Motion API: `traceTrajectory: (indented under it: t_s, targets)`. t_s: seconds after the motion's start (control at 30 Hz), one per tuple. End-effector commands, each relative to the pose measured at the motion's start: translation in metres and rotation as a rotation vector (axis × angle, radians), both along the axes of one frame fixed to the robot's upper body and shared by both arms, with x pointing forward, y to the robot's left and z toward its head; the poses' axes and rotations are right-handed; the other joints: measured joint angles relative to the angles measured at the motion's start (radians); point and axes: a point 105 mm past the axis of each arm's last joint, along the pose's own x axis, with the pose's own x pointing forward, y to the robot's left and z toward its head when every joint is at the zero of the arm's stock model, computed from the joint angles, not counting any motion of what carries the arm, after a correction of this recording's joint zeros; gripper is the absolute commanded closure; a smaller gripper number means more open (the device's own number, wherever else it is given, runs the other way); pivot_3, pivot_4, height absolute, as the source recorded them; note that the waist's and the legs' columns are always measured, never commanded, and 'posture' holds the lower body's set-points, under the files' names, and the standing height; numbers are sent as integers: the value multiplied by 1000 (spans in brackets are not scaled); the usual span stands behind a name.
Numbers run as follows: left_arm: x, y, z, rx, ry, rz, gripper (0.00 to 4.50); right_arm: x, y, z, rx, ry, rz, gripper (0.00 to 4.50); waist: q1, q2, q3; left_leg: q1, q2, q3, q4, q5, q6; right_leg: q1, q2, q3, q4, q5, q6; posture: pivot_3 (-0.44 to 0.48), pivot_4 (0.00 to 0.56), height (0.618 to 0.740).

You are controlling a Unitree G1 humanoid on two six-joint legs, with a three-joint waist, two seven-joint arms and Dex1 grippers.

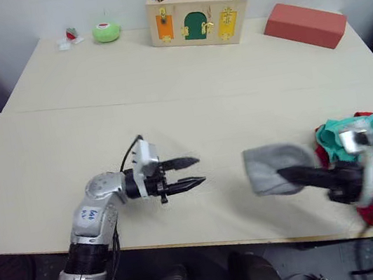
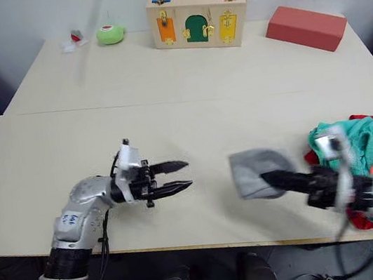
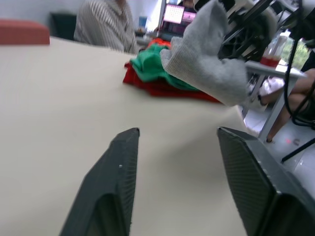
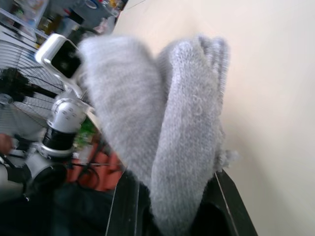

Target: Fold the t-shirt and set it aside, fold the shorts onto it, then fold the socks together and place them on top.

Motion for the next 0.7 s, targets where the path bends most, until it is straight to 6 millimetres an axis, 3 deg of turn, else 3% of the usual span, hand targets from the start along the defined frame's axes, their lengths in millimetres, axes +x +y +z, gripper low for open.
traceTrajectory:
  t_s: [0.03, 0.1, 0.17, 0.33, 0.47, 0.6, 0.7]
  targets:
    - [-12, -1, 21, -61, -6, -19, 663, -4, -59, 24, -128, -43, -80, 4416, 0, -1, 0, 1, 0, 0, 0, -2, 4, 1, 0, 0, -1, 1, 1, 0, 150, 740]
    - [-13, -2, 25, -72, 11, -7, 82, 2, -98, 35, -210, -48, -141, 4416, -2, -1, 0, 2, -1, 1, 0, -2, 5, 2, 1, 2, -2, 2, 2, 0, 150, 740]
    - [-15, -1, 25, -56, 8, -15, 0, 6, -119, 38, -284, -33, -138, 4417, -7, 0, 0, 2, -1, 3, 1, -2, 6, 2, 1, 3, -3, 3, 2, 0, 150, 740]
    - [-16, 4, 26, -39, 14, -1, 0, 19, -150, 19, -455, 68, -138, 4417, -14, 1, 1, 4, 1, 4, -3, 2, -5, 0, 2, 3, -1, 2, -2, 0, 150, 740]
    - [-23, 9, 29, -38, 27, 11, 0, 31, -170, -10, -519, 152, -170, 4417, -14, 3, 1, 3, 1, 4, -3, 4, -8, -3, 2, 3, 0, 1, -3, 0, 150, 740]
    - [-24, 12, 31, -34, 8, 48, 0, 59, -194, -32, -579, 163, -366, 4417, -16, 3, 1, 3, 1, 5, -1, 5, -9, -2, 2, 3, 0, 1, -3, 0, 150, 740]
    - [-25, 11, 29, 1, -14, 54, 0, 62, -195, -40, -562, 189, -374, 4417, -13, 4, 1, 3, 0, 6, 0, 6, -10, -2, 2, 3, 1, 2, -3, 0, 150, 740]
